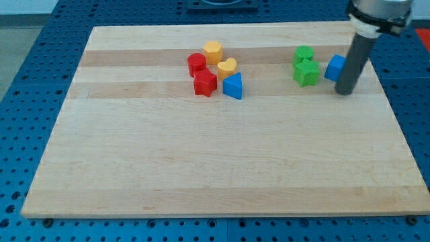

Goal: Move the blue cube above the green star

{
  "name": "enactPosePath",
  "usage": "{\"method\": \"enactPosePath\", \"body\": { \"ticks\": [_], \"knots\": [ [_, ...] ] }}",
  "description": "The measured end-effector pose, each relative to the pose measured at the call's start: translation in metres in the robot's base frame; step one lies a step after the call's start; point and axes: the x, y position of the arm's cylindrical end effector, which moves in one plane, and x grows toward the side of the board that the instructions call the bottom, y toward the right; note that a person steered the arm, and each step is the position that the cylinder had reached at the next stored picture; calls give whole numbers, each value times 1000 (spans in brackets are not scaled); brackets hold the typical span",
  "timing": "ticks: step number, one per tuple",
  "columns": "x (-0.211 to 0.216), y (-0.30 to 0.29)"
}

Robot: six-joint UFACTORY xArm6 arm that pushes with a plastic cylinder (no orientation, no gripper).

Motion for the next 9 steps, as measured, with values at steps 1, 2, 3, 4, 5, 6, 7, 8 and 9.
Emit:
{"method": "enactPosePath", "body": {
  "ticks": [1,2,3,4,5,6,7,8,9],
  "knots": [
    [-7,20],
    [-21,24],
    [-42,20],
    [-59,-1],
    [-71,-33],
    [-82,-46],
    [-103,-48],
    [-107,-48],
    [-107,-53]
  ]
}}
